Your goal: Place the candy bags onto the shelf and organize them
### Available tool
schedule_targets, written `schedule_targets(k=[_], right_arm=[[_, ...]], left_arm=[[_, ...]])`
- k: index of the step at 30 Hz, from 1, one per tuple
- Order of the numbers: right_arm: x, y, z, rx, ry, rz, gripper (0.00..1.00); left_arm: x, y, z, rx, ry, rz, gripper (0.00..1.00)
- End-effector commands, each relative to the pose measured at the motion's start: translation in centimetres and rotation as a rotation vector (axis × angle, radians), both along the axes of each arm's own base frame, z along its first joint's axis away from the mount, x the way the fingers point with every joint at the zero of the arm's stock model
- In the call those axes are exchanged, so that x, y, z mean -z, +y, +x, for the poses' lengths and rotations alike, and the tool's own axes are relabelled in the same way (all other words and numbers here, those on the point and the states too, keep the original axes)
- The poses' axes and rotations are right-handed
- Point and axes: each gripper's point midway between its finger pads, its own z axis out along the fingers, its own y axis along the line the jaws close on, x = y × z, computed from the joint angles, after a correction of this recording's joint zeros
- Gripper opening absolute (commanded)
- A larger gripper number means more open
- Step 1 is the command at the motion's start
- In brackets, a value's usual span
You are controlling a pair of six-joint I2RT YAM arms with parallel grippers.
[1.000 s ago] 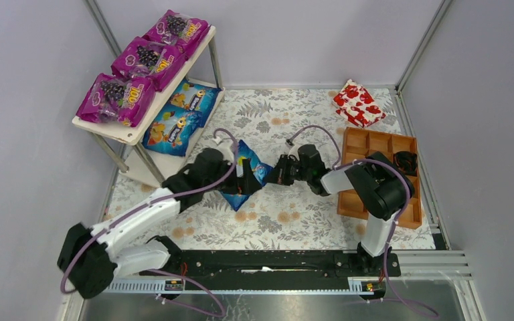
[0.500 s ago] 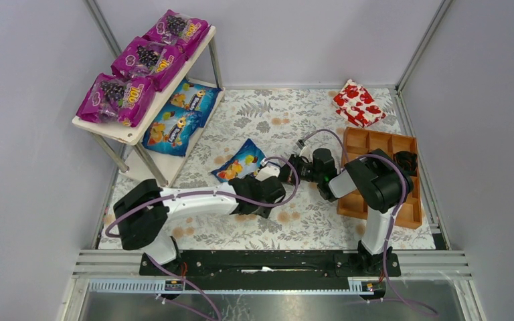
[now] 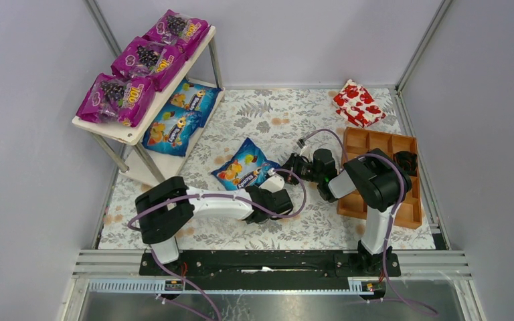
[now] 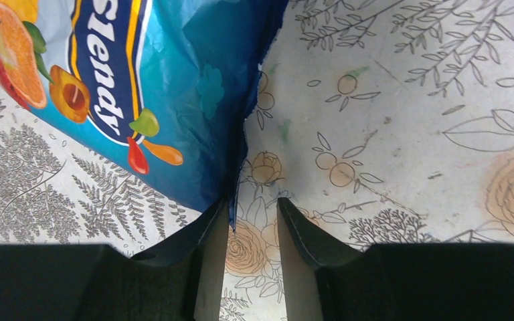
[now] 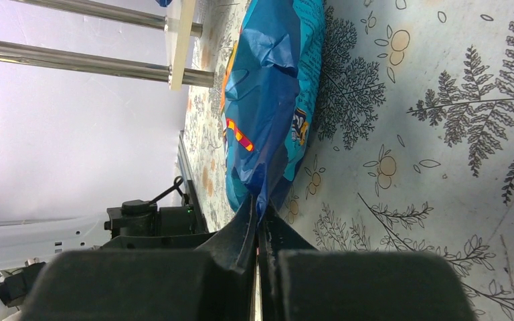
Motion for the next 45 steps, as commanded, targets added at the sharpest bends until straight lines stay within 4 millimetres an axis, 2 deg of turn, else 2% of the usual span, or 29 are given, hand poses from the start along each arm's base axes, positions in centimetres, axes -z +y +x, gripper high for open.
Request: schedule_targets(k=[1, 7, 9, 10, 12, 15, 18, 22, 25, 28, 32, 35, 37, 39, 41, 43, 45], right_arm=[[-2.1, 0.3, 0.2, -0.027, -0.085, 0.06, 0.0], [-2.1, 0.3, 0.2, -0.027, -0.08, 0.064, 0.0], [-2.1, 0.4, 0.2, -0.028, -0.084, 0.064, 0.0], [-2.1, 0.4, 0.2, -0.028, -0.085, 0.064, 0.0], [-2.1, 0.3, 0.2, -0.023, -0.084, 0.063, 0.0], [-1.9, 0.3, 0.3, -0.019, -0.079, 0.058, 0.04], [-1.7, 0.3, 0.5, -0.011, -0.075, 0.048, 0.27], [-0.9, 0.9, 0.3, -0.022, -0.052, 0.022, 0.57], [0.0, 1.5, 0.0, -0.029, -0.031, -0.016, 0.69], [0.6, 2.2, -0.3, -0.037, -0.02, -0.039, 0.75], [1.2, 2.7, -0.8, -0.045, 0.017, -0.026, 0.77], [1.2, 2.6, -0.8, -0.041, 0.02, -0.022, 0.77], [1.3, 2.5, -0.7, -0.033, 0.019, -0.031, 0.77], [1.4, 2.5, -0.7, -0.032, 0.022, -0.034, 0.73], [1.3, 2.7, -0.7, -0.038, 0.023, -0.028, 0.65], [1.2, 2.7, -0.7, -0.046, 0.019, -0.019, 0.55], [0.9, 2.8, -0.8, -0.054, 0.011, -0.012, 0.42]], left_arm=[[-1.4, 0.5, 1.7, -0.04, -0.113, 0.03, 0.36], [-1.1, 1.4, 2.0, -0.049, -0.148, 0.055, 0.33], [-0.8, 1.2, 2.2, -0.045, -0.151, 0.068, 0.23], [-0.7, 1.2, 2.3, -0.048, -0.155, 0.071, 0.13], [-0.8, 1.2, 2.6, -0.052, -0.175, 0.073, 0.03], [-1.2, 1.0, 2.9, -0.055, -0.187, 0.057, 0.0], [-1.9, -0.6, 2.8, -0.029, -0.165, -0.025, 0.0], [-3.6, -3.7, 2.5, 0.048, -0.107, -0.221, 0.0], [-5.3, -5.3, 3.1, 0.053, -0.103, -0.33, 0.0], [-7.1, -6.3, 4.0, 0.045, -0.126, -0.39, 0.0], [-8.3, -7.3, 4.2, 0.066, -0.124, -0.452, 0.0], [-7.4, -6.8, 3.6, 0.06, -0.079, -0.421, 0.0], [-6.1, -5.5, 3.1, 0.044, -0.059, -0.376, 0.0], [-4.4, -3.4, 2.5, 0.021, -0.049, -0.311, 0.19], [-3.3, -1.7, 2.1, -0.006, -0.044, -0.254, 0.37], [-2.6, -0.7, 1.8, -0.021, -0.036, -0.221, 0.47], [-2.4, -0.1, 1.6, -0.037, -0.036, -0.209, 0.5]])
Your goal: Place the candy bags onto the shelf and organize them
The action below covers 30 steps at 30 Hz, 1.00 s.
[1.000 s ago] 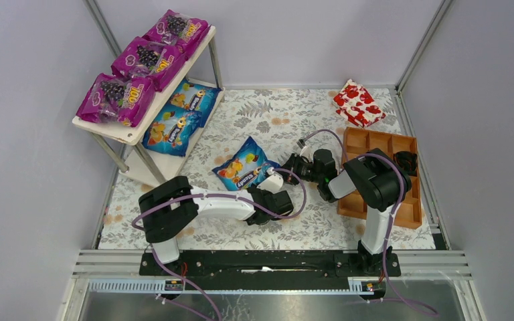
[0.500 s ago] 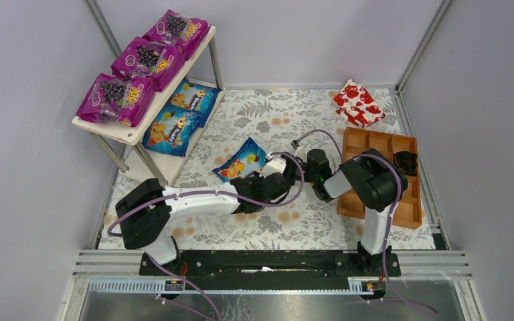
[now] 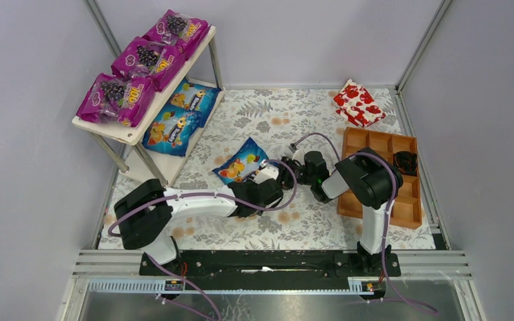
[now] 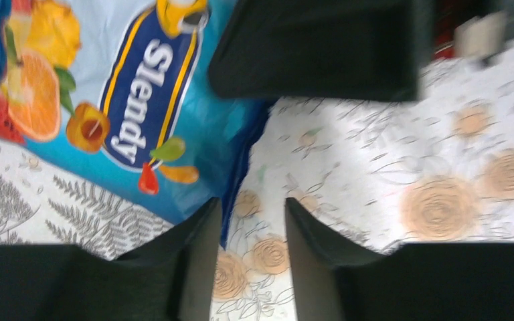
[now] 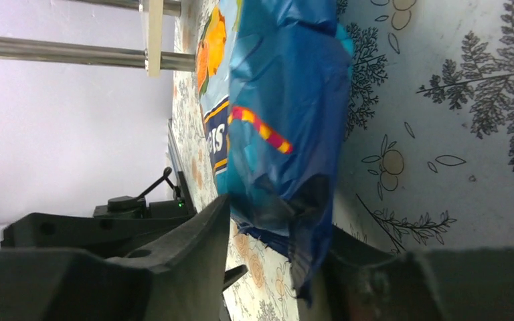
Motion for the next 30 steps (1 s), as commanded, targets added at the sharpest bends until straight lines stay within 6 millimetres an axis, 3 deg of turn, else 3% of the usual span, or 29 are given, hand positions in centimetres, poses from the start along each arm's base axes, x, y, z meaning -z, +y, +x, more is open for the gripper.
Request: schedule_targets(k=[1, 5, 7, 13, 16, 18, 21, 23, 30], right_arm=[[-1.5, 0.7, 0.4, -0.024, -0.06, 0.04, 0.39], [-3.2, 0.8, -0.2, -0.066, -0.123, 0.076, 0.3], [-3.3, 0.7, -0.2, -0.059, -0.134, 0.068, 0.27], [-2.7, 0.8, 0.0, -0.056, -0.107, 0.073, 0.24], [-2.6, 0.6, 0.1, -0.048, -0.097, 0.08, 0.26], [-2.6, 0.6, 0.1, -0.043, -0.1, 0.078, 0.36], [-2.4, 0.5, 0.2, -0.034, -0.094, 0.072, 0.56], [-2.2, 0.4, 0.3, -0.024, -0.086, 0.068, 0.64], [-1.2, 0.1, 0.6, 0.022, -0.039, 0.043, 0.71]], left_arm=[[-0.1, 1.8, -0.1, -0.056, -0.013, 0.028, 0.52], [0.3, 2.1, -0.2, -0.054, -0.012, 0.044, 0.61], [0.7, 2.4, 0.0, -0.053, -0.011, 0.08, 0.61], [1.6, 4.4, 1.3, -0.089, -0.075, 0.236, 0.46], [1.7, 4.2, 1.7, -0.086, -0.084, 0.259, 0.26], [1.4, 3.9, 1.9, -0.085, -0.093, 0.255, 0.14], [0.4, 2.6, 2.1, -0.071, -0.095, 0.195, 0.01], [-0.5, 1.0, 2.2, -0.047, -0.085, 0.121, 0.0], [-5.0, -5.3, 2.9, 0.027, -0.08, -0.135, 0.0]])
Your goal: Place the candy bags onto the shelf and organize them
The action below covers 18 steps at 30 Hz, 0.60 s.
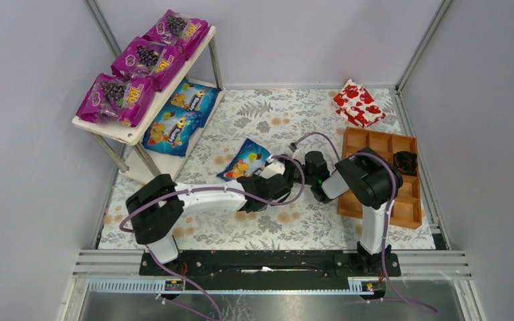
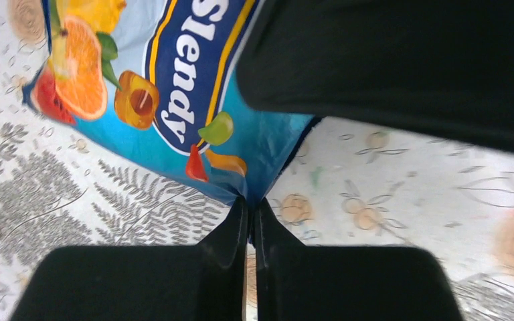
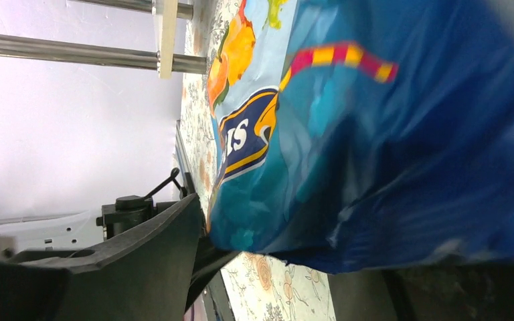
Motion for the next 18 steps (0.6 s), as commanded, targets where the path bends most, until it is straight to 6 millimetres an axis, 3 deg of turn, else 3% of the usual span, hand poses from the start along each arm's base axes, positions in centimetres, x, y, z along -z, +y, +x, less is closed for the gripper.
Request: schedule_targets(k=[1, 5, 11, 18], right_arm=[[-0.6, -0.1, 0.7, 0.032, -0.02, 0.016, 0.71], [-0.6, -0.1, 0.8, 0.042, -0.015, 0.016, 0.71], [-0.3, -0.9, 2.5, 0.104, -0.006, -0.002, 0.64], [-0.6, -1.0, 3.2, 0.128, -0.009, 0.014, 0.59]], left_arm=[[-6.1, -6.9, 1.8, 0.066, -0.063, -0.282, 0.0], [-5.7, -8.1, 1.5, 0.087, -0.03, -0.309, 0.0], [-2.9, -7.2, 0.0, 0.082, 0.037, -0.301, 0.0], [-3.7, -8.6, -0.6, 0.116, 0.058, -0.392, 0.0]])
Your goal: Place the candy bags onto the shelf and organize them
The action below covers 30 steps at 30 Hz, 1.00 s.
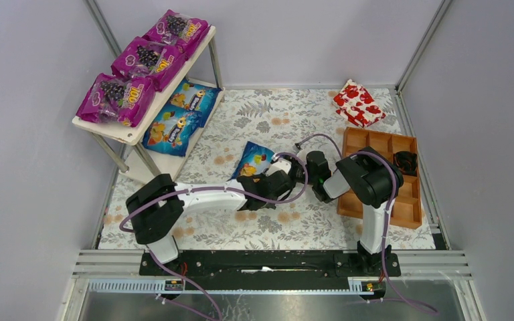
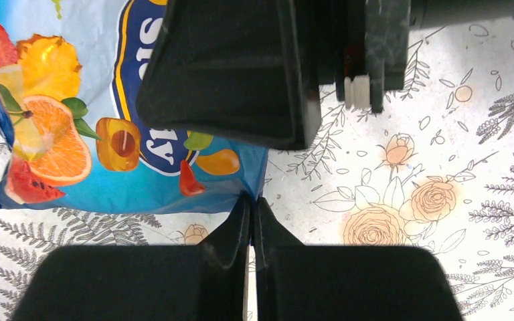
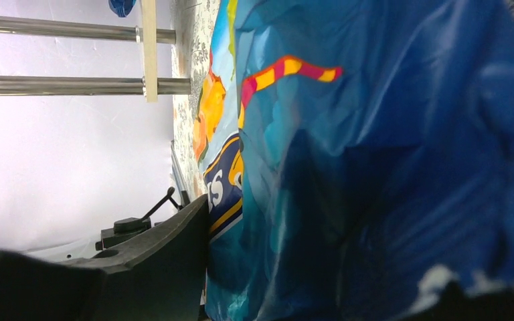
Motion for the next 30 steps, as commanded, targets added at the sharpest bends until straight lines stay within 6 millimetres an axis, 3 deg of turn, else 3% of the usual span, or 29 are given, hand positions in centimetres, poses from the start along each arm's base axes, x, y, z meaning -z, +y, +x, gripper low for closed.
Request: schedule_targets(k=[1, 3, 4, 7, 10, 13, 17, 22, 26, 30], right_arm=[[-1.7, 0.1, 1.8, 0.045, -0.072, 0.041, 0.57], [-1.8, 0.0, 1.5, 0.045, -0.071, 0.048, 0.52], [-1.9, 0.0, 1.4, 0.045, -0.071, 0.054, 0.47], [-2.5, -0.1, 1.6, 0.061, -0.084, 0.072, 0.31], [-3.3, 0.1, 1.8, 0.066, -0.102, 0.094, 0.27], [-4.0, 0.3, 2.1, 0.07, -0.119, 0.109, 0.25], [-5.5, 1.0, 2.3, 0.061, -0.149, 0.131, 0.17], [-8.2, 2.9, 1.9, 0.044, -0.187, 0.162, 0.09], [-10.8, 4.4, 2.1, 0.057, -0.216, 0.176, 0.05], [-14.4, 6.6, 2.7, 0.04, -0.274, 0.194, 0.02]], left_arm=[[-3.0, -3.2, -0.1, 0.044, -0.011, -0.167, 0.0], [-3.5, -3.6, 0.0, 0.058, -0.017, -0.177, 0.0], [-3.8, -3.8, -0.1, 0.069, -0.017, -0.186, 0.08], [-5.6, -4.1, -0.1, 0.096, -0.034, -0.217, 0.53], [-8.6, -3.3, -0.1, 0.113, -0.082, -0.237, 0.68], [-12.9, -2.2, 0.1, 0.137, -0.155, -0.26, 0.74], [-20.2, -0.3, 0.4, 0.169, -0.286, -0.302, 0.78], [-27.9, 2.1, 1.0, 0.163, -0.457, -0.35, 0.81], [-32.0, 3.9, 0.6, 0.144, -0.549, -0.438, 0.83], [-34.8, 6.9, -0.7, 0.118, -0.642, -0.561, 0.84]])
